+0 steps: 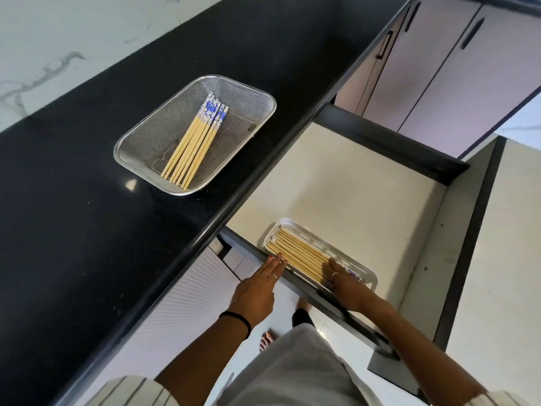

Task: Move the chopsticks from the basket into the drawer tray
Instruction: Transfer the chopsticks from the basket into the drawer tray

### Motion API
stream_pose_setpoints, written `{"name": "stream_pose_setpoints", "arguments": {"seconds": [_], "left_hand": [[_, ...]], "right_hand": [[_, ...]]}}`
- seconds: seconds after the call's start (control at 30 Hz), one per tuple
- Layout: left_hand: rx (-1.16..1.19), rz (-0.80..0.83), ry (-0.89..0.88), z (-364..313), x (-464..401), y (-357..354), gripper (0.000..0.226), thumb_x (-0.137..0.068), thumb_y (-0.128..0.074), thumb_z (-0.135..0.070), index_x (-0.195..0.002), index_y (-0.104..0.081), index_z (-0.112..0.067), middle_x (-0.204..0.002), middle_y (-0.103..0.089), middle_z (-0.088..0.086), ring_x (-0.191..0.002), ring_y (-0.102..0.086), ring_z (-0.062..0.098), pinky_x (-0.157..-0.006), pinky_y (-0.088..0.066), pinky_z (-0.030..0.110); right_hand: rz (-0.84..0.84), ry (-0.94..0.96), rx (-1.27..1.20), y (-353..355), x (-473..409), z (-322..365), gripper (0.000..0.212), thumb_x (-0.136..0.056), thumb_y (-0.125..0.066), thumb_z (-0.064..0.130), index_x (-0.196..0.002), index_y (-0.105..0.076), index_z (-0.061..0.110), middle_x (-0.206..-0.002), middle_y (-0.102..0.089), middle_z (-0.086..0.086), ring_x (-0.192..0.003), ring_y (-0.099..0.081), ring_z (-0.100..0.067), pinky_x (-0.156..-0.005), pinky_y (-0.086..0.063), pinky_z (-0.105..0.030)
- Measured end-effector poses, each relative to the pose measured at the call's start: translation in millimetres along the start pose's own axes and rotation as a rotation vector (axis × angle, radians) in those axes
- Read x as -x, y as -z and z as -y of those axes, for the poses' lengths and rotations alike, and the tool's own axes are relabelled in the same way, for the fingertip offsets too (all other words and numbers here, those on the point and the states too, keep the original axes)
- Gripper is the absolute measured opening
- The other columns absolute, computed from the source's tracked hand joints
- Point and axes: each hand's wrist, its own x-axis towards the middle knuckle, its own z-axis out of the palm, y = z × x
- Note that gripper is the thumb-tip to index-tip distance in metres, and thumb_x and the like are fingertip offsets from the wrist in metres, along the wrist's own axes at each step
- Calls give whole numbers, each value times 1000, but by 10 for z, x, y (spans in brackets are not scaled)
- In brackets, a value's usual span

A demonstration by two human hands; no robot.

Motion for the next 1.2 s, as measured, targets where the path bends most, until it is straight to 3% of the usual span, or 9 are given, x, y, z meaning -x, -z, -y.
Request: {"name": "stream_pose_setpoints", "arguments": {"seconds": [0.07, 0.13, 0.2, 0.33, 0.57, 0.8, 0.87, 1.0, 1.2], "left_hand": [[0, 1, -2, 12, 3, -12, 76, -97, -48, -15, -151, 3, -31, -159, 10, -16, -147, -6, 8, -79, -48, 13], [3, -4, -2, 11, -6, -21, 76, -97, -49, -15, -150, 3, -32, -159, 9, -16, -147, -4, 7, -78, -45, 11], [10, -15, -3, 3, -22, -21, 76, -96, -49, -16, -150, 2, -33, -159, 8, -17, -147, -3, 6, -77, -41, 9], [28, -13, -2, 15, -19, -15, 76, -96, -50, -18, -150, 1, -34, -158, 7, -19, -147, -4, 5, -76, -38, 8], [35, -15, -8, 14, -10, -11, 76, -96, -51, -20, -150, 0, -33, -159, 6, -17, -147, -5, 7, -77, -40, 8], [35, -24, -8, 4, -3, -4, 76, -96, -51, -22, -151, 0, -31, -160, 5, -15, -148, -5, 9, -80, -38, 9], [36, -29, -6, -1, -4, -11, 76, -96, -52, -23, -151, 0, -31, -160, 5, -15, -148, -5, 9, -81, -36, 10], [44, -36, -21, 8, -3, 22, 75, -95, -53, -21, -151, -3, -31, -159, 4, -16, -147, -7, 8, -85, -42, 11], [79, -31, -12, 40, -20, 122, 71, -93, -54, -14, -150, -16, -32, -159, -6, -15, -131, -47, 9, -86, -49, 17]], "right_hand": [[25, -42, -27, 24, 24, 19, 56, -98, -42, 7, -149, -17, 0, -160, -14, -11, -149, -9, -27, -121, -10, -31], [10, -131, -93, 57, 50, 52, 42, -97, -41, 6, -138, -35, -4, -147, -39, -17, -137, -37, -31, -110, -29, -27], [6, -153, -53, 101, 90, 104, 38, -99, -39, 11, -136, -40, 0, -137, -51, -16, -124, -51, -28, -101, -38, -25], [91, -133, 21, 41, 116, 241, 43, -102, -28, 16, -144, -35, 11, -145, -44, -15, -133, -44, -29, -112, -35, -38], [52, -197, -29, 74, 140, 400, 37, -101, -29, 12, -133, -44, 3, -138, -48, -20, -130, -43, -34, -114, -28, -48], [-23, -156, -208, 5, 310, 447, 35, -104, -26, 22, -128, -47, 7, -127, -53, -18, -112, -56, -32, -98, -47, -41], [-14, -143, -244, -1, 328, 451, 35, -104, -28, 22, -132, -43, 8, -129, -52, -17, -114, -56, -31, -99, -47, -38], [-33, -172, -364, 51, 325, 434, 46, -103, -21, 37, -120, -53, 9, -123, -60, -17, -112, -57, -28, -98, -41, -31], [-62, -175, -293, 152, 249, 393, 44, -104, -24, 32, -121, -54, 6, -131, -54, -17, -128, -43, -32, -108, -37, -42]]}}
